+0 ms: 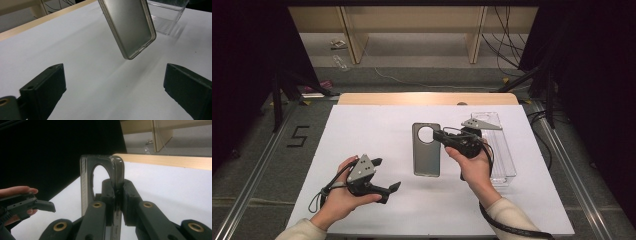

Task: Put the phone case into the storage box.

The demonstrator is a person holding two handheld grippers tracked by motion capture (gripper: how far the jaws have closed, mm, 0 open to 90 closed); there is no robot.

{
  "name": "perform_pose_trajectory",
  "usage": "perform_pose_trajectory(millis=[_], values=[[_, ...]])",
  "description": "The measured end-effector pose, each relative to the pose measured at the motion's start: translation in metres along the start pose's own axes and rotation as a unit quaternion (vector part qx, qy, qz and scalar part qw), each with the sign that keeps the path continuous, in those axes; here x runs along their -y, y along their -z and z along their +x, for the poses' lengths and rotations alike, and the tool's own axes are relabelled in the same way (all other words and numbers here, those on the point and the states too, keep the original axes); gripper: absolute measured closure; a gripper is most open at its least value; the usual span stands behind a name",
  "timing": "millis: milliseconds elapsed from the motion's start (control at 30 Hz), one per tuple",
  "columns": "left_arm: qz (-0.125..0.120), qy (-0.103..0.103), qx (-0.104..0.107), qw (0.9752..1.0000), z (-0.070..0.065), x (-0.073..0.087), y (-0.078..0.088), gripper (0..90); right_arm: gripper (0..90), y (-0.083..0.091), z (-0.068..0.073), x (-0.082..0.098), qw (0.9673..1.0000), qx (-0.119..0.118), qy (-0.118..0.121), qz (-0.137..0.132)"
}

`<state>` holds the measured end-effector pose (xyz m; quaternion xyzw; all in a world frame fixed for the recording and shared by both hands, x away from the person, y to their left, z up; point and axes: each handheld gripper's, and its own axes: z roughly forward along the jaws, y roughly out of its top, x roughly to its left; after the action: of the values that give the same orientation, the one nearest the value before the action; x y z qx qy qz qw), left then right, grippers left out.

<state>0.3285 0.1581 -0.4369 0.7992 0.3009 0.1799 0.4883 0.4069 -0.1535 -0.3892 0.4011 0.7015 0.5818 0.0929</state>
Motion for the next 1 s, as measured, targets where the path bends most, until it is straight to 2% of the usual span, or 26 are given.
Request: perform_pose_trajectory(millis=[333,1000], values=[[-0.004,0.006,-0.007,0.9999,0.002,0.002,0.002,2.3,82.4,0.005,-0.002,-0.005,0.9999,0.004,0.009,-0.005],[-0.005,0.002,-0.024,0.9997,0.006,0.003,0.001,3.1,82.4,0.012,-0.010,-0.012,0.9998,0.015,0.016,-0.002]])
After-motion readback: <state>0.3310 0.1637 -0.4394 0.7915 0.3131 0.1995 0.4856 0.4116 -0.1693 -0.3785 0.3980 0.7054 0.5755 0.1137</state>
